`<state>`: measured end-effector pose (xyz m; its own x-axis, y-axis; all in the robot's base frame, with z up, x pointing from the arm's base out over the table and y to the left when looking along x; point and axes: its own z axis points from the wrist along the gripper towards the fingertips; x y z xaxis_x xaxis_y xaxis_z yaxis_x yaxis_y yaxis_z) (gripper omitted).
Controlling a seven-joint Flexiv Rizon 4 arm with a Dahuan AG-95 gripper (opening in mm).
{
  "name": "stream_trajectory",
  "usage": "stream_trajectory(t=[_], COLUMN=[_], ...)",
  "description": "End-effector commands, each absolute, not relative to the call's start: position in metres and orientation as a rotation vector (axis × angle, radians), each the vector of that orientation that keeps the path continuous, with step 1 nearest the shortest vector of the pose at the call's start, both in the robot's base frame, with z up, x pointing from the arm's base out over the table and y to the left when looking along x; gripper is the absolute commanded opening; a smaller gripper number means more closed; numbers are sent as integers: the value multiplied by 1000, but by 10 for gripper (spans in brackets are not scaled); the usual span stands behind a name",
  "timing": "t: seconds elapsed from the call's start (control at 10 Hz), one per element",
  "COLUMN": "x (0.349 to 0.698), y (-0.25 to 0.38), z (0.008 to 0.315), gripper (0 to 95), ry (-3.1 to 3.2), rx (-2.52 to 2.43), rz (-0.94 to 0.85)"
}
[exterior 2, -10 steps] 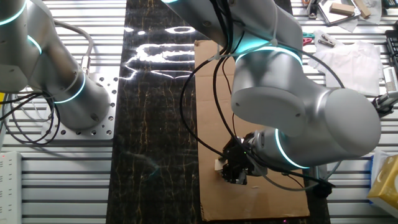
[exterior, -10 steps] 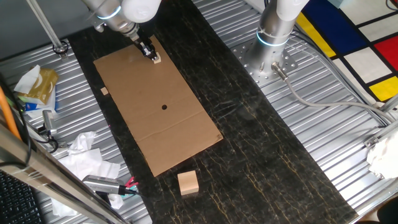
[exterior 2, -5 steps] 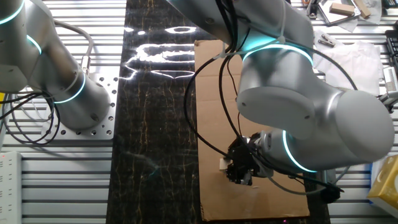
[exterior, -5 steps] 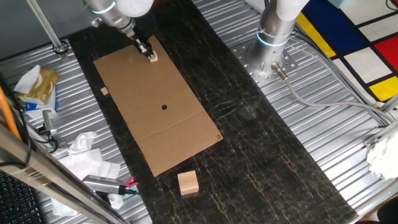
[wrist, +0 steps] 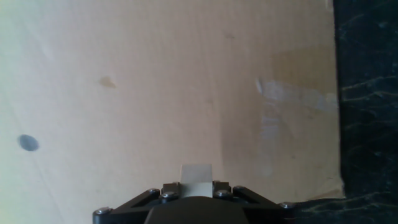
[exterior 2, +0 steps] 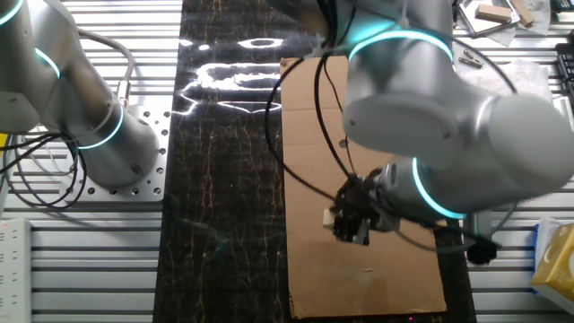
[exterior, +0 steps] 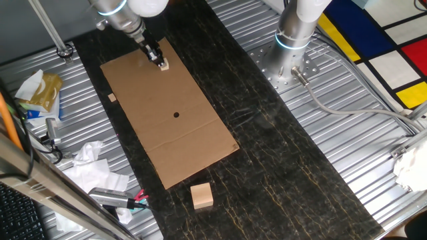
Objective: Grab the block and place it at the designated location
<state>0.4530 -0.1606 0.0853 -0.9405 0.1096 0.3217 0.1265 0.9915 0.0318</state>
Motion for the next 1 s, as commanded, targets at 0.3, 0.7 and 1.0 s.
stream_trajectory(t=[0.3, 0.7, 1.0], x=[461, 472, 481], y=[-130, -99, -75], z=[90, 90, 94], gripper=[0, 0, 0], ry=[-2824, -2859, -2875], rx=[-172, -150, -136], rz=[-68, -68, -73])
